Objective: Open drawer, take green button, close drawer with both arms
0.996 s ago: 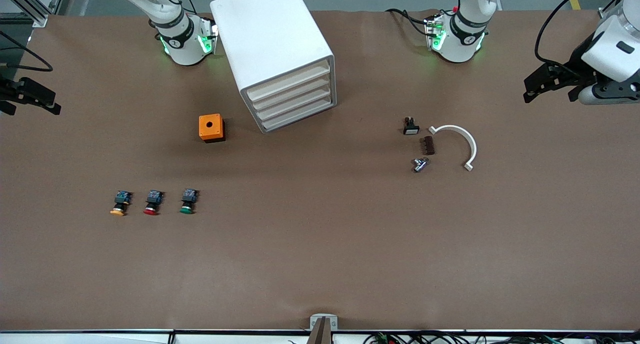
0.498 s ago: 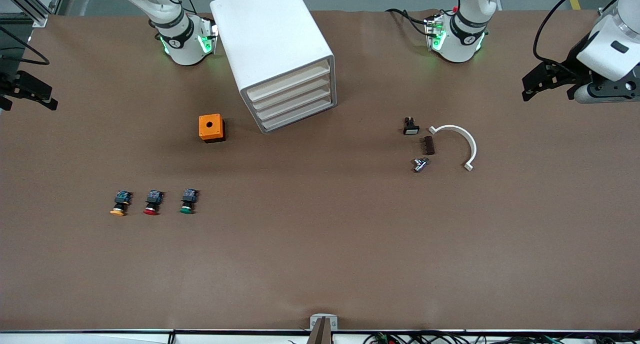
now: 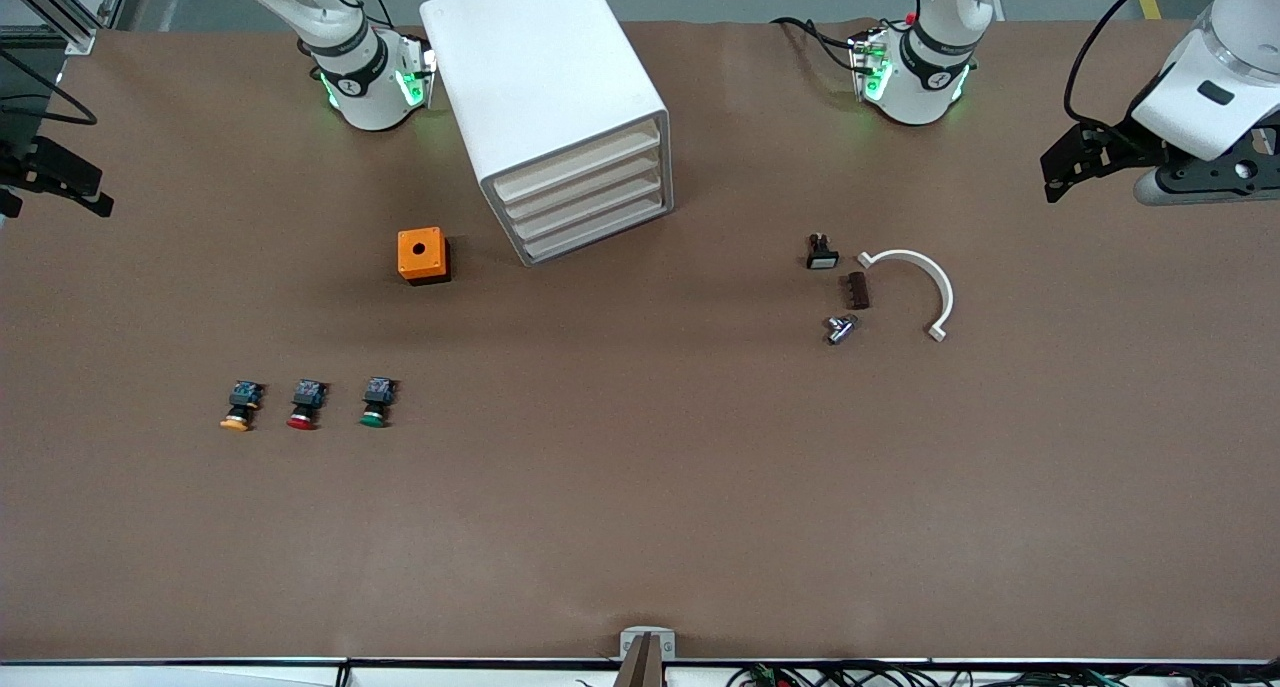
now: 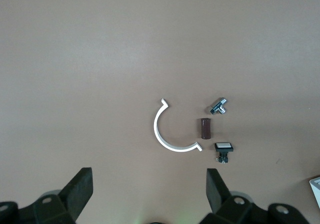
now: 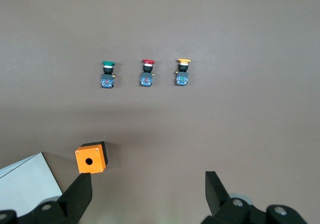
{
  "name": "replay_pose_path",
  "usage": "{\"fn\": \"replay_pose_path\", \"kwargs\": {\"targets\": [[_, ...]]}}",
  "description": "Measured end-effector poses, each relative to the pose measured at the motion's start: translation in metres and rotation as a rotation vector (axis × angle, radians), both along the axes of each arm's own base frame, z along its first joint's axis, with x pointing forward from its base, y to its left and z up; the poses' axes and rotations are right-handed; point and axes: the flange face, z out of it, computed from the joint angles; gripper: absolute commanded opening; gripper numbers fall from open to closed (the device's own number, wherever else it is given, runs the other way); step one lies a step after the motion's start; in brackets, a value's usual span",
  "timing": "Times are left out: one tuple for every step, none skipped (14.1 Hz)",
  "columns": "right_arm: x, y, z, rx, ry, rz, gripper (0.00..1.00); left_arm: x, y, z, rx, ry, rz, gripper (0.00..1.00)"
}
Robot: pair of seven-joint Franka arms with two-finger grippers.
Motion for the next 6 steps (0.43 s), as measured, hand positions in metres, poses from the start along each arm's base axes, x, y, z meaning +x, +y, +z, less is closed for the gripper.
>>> {"fn": "replay_pose_path", "kwargs": {"targets": [[-0.0001,0.0,0.0002,0.0,-0.001,0.0,1.0,0.0,0.0002,0.0002,0.0,0.0,0.0,1.0],[-0.0003,0.0,0.0005,0.0,-0.001,0.0,1.0,0.0001,0.0003,0.0004,0.0,-0.001,0.001,1.0],[-0.0005,0.0,0.0011,0.0,-0.003,0.0,1.0,0.0001,0.0001,0.0008,-0.002,-0.001,0.001,1.0],[-0.001,0.0,0.0025,0.0,-0.007,0.0,1.0,0.0,0.0,0.0012,-0.004,-0.002,0.001,1.0],[-0.0018,0.0,0.0044,-0.001,-0.013,0.0,1.0,-0.0001,0.0002,0.0012,-0.005,0.0,0.002,1.0],[-0.0026,0.0,0.0062,-0.001,-0.018,0.0,1.0,-0.0007,0.0007,0.0008,-0.006,0.006,0.003,1.0]]}}
